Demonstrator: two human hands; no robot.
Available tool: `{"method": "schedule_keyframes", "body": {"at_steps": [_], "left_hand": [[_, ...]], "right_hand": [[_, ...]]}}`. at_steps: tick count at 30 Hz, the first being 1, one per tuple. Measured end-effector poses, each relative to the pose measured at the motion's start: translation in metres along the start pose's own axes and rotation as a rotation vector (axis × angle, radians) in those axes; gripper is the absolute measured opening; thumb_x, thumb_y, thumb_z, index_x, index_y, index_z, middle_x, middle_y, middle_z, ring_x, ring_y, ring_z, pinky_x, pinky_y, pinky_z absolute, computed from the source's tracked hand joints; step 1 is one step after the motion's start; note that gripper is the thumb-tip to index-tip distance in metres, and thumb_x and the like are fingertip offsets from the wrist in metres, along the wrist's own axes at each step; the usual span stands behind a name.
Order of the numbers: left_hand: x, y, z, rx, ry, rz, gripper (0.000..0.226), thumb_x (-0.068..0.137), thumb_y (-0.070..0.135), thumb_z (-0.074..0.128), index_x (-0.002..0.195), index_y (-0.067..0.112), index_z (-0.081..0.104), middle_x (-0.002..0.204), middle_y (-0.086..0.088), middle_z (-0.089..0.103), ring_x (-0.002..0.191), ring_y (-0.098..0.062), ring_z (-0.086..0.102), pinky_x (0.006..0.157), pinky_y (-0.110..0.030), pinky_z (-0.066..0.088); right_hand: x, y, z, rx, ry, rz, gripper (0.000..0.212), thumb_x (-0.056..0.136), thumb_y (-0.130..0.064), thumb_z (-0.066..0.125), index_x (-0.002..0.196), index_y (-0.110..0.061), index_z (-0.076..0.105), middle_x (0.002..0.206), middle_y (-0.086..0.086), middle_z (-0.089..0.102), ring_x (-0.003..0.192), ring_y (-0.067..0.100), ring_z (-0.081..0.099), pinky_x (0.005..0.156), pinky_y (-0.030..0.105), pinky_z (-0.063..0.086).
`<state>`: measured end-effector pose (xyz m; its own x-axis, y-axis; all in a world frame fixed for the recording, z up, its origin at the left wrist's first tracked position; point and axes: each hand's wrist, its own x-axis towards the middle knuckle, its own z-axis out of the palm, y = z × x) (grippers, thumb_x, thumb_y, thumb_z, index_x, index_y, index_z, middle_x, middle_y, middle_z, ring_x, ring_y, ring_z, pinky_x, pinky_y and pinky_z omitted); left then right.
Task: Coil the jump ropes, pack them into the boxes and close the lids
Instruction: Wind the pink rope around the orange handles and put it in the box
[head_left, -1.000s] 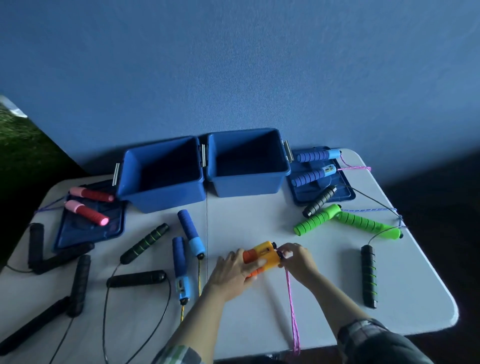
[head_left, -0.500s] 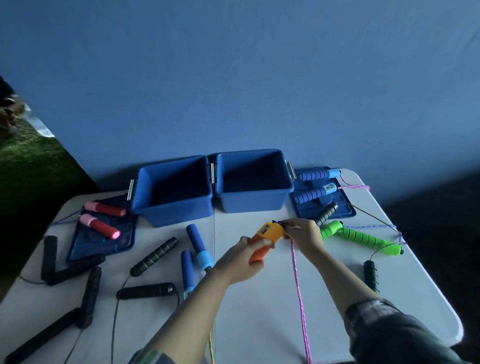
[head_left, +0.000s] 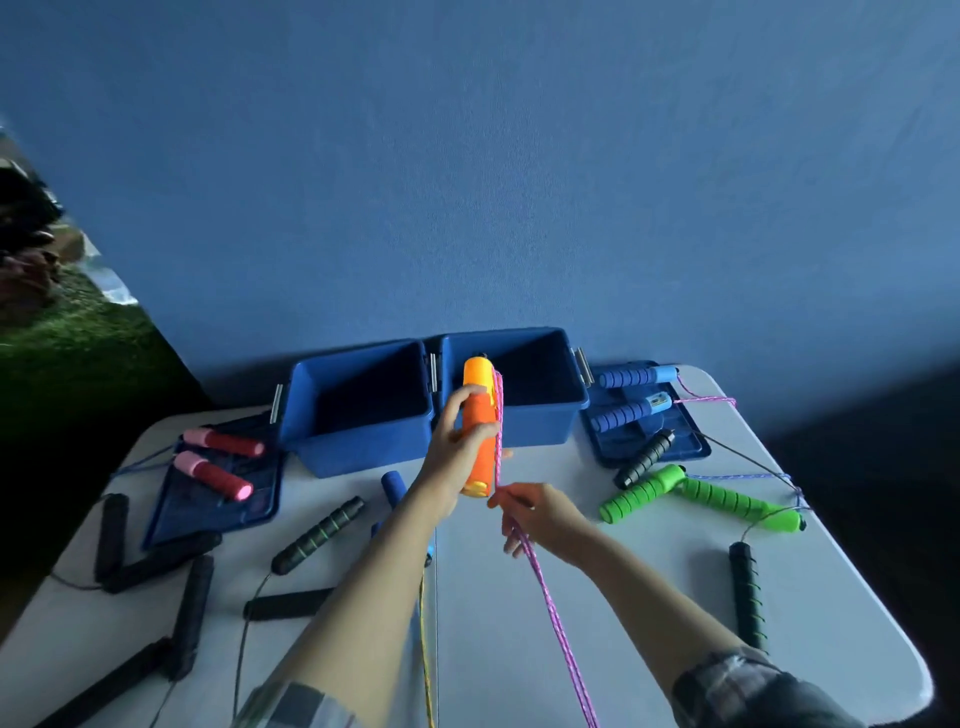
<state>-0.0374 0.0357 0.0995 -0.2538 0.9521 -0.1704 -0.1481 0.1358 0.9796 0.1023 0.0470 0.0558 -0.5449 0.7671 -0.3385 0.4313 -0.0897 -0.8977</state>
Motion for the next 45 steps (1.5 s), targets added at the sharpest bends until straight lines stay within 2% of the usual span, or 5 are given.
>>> {"method": "schedule_keyframes", "body": {"at_steps": [7, 16, 27, 39, 45], "left_hand": [[-0.009, 0.003, -0.004, 0.005, 0.03, 0.002, 0.036, 0.088, 0.008, 0.063, 0.111, 0.036, 0.056, 0.107, -0.009, 0.06, 0.068, -0.026, 0.064, 0.058, -0.033, 0.054], [0.011, 0.024, -0.075, 0.835, 0.107, 0.366, 0.032, 0.08, 0.038, 0.062, 0.106, 0.053, 0.051, 0.092, -0.006, 0.053, 0.069, -0.013, 0.053, 0.073, -0.03, 0.049], [-0.022, 0.039, -0.084, 1.446, -0.412, 0.572, 0.077, 0.073, 0.082, 0.037, 0.138, 0.057, 0.005, 0.126, -0.006, 0.043, 0.095, -0.028, 0.059, 0.076, -0.034, 0.048], [-0.069, 0.044, -0.046, 1.315, -0.512, 0.962, 0.088, 0.083, 0.061, 0.054, 0.147, 0.018, 0.011, 0.129, -0.012, 0.051, 0.102, -0.024, 0.058, 0.076, -0.029, 0.048], [-0.057, 0.054, -0.054, 1.064, -0.383, 0.886, 0.084, 0.082, 0.051, 0.063, 0.146, 0.016, 0.022, 0.135, -0.009, 0.046, 0.114, -0.016, 0.049, 0.093, -0.01, 0.033]], "right_hand": [[-0.01, -0.005, -0.007, -0.133, -0.132, 0.02, 0.031, 0.097, -0.033, 0.047, 0.08, -0.017, 0.067, 0.058, -0.003, 0.049, 0.048, 0.013, 0.051, 0.052, 0.026, 0.051], [-0.044, -0.034, -0.056, -0.507, -0.062, -0.168, 0.016, 0.093, -0.031, 0.054, 0.088, -0.026, 0.069, 0.067, -0.012, 0.056, 0.05, 0.0, 0.046, 0.053, 0.011, 0.037], [-0.07, -0.102, -0.1, -0.746, 0.011, -0.43, 0.01, 0.092, -0.025, 0.058, 0.083, -0.027, 0.063, 0.059, -0.02, 0.056, 0.059, -0.006, 0.051, 0.058, 0.008, 0.038], [-0.014, -0.109, -0.107, -0.516, -0.056, -0.411, 0.018, 0.082, -0.023, 0.07, 0.077, -0.041, 0.068, 0.08, -0.004, 0.07, 0.07, 0.001, 0.055, 0.071, 0.022, 0.049], [-0.023, -0.079, -0.064, -0.116, -0.004, -0.197, 0.023, 0.084, 0.017, 0.051, 0.073, 0.001, 0.062, 0.062, 0.009, 0.051, 0.049, 0.004, 0.049, 0.053, 0.015, 0.043]]}}
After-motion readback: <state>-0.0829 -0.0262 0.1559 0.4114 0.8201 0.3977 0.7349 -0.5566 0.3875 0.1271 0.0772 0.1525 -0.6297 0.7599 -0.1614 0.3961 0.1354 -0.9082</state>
